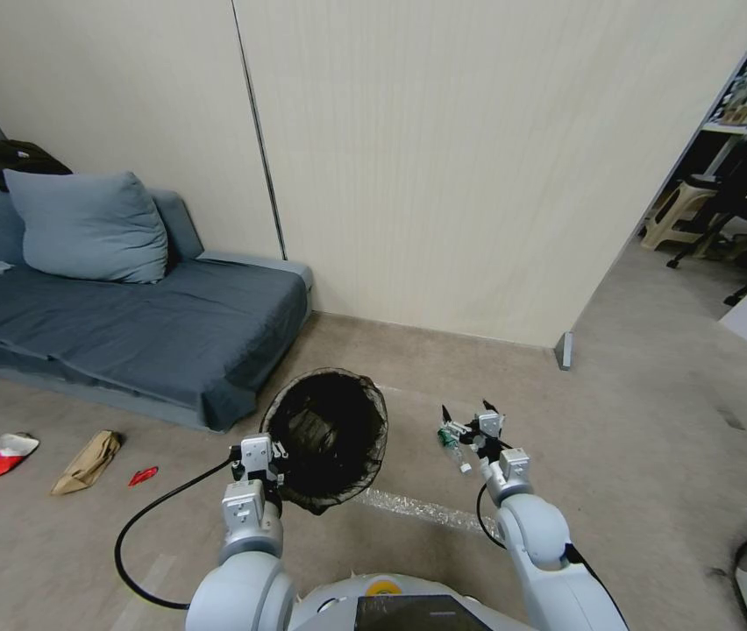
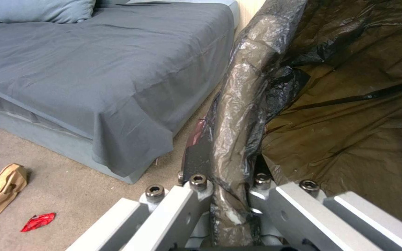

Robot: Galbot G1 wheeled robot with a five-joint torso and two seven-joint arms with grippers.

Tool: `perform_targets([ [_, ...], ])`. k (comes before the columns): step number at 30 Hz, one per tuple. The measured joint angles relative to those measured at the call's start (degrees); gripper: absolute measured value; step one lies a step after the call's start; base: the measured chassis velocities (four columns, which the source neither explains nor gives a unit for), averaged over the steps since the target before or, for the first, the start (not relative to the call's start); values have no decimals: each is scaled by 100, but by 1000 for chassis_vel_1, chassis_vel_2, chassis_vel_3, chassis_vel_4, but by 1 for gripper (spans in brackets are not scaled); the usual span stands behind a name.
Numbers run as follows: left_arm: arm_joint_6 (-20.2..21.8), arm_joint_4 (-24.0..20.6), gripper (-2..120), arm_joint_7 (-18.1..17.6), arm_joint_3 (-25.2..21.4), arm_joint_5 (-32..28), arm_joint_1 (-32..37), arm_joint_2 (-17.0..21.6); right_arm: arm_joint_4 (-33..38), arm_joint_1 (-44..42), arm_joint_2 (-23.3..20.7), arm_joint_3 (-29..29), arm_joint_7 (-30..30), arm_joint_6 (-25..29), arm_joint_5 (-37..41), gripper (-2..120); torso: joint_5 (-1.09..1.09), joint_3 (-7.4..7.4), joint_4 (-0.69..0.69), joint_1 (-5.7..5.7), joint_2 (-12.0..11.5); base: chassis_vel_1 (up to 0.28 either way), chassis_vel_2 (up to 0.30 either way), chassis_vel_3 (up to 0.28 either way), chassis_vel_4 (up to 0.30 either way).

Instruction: Pick up the trash bin, then pick up the garbage from the floor and place it into the trash bin.

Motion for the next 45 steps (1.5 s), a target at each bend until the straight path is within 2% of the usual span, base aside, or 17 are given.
perform_targets([
  [9, 0, -23, 1, -5, 16, 14, 23, 17, -994, 381, -12, -89, -299, 23, -35, 100, 0, 0, 0, 0, 0, 0, 0, 0, 0],
  [18, 0, -38, 1, -13, 4, 14, 26, 29, -1926, 686, 54, -132, -541, 264, -263, 100, 0, 0, 0, 0, 0, 0, 0, 0, 0],
  [31, -16, -46, 1, -17, 11, 52, 48, 15, -2820, 1434, 71, -75, -684, 348, -314, 100, 0, 0, 0, 0, 0, 0, 0, 0, 0],
  [36, -22, -47, 1, -18, 11, 62, 54, 10, -3025, 1583, 47, -100, -713, 333, -281, 100, -1, 0, 0, 0, 0, 0, 0, 0, 0],
  [45, -36, -41, 1, -17, 25, 98, 70, 9, -3801, 1804, 101, -122, -730, 465, -352, 100, 0, 0, 0, 0, 0, 0, 0, 0, 0],
])
